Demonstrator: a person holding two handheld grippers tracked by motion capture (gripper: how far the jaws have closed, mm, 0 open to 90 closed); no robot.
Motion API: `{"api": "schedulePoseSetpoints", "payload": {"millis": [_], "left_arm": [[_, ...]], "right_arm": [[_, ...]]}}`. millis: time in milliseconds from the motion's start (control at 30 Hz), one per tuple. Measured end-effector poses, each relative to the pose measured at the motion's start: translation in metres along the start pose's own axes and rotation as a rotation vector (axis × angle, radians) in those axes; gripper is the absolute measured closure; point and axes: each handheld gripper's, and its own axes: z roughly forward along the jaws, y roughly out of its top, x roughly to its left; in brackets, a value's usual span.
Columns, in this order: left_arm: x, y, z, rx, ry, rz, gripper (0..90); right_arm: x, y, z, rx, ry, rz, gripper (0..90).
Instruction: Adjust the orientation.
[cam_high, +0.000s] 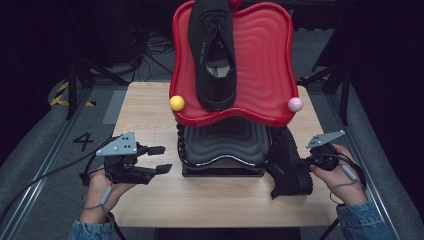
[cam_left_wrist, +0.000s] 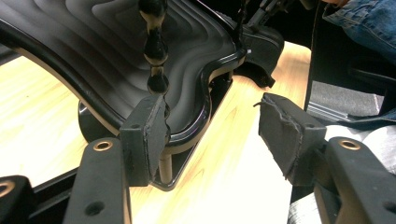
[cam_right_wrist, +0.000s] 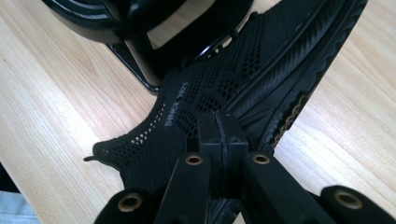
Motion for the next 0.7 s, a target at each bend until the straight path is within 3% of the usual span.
{"api": "schedulePoseSetpoints", "payload": {"millis": [200, 333, 467, 567, 667, 700], "left_arm": [[0.002, -0.003, 0.000, 0.004, 0.002, -0.014, 41.0], [0.002, -0.003, 0.001, 0.008, -0.001, -0.007, 40.8], [0.002, -0.003, 0.001, 0.010, -0.001, -0.010, 40.8], [0.002, -0.003, 0.002, 0.013, -0.002, -0.008, 40.8], [0.002, -0.002, 0.004, 0.015, -0.008, -0.007, 40.7], [0.002, -0.002, 0.004, 0.017, -0.009, -0.007, 40.6]], "right_arm": [[-0.005, -0.005, -0.001, -0.010, 0.016, 0.031, 90.0], [-0.009, -0.008, -0.006, 0.000, -0.006, 0.028, 90.0], [-0.017, -0.015, -0.011, -0.021, 0.003, 0.071, 90.0], [-0.025, -0.020, -0.018, -0.011, -0.040, 0.089, 90.0], [-0.038, -0.029, -0.027, 0.040, -0.129, 0.102, 90.0], [-0.045, -0.034, -0.033, 0.009, -0.131, 0.119, 90.0]]}}
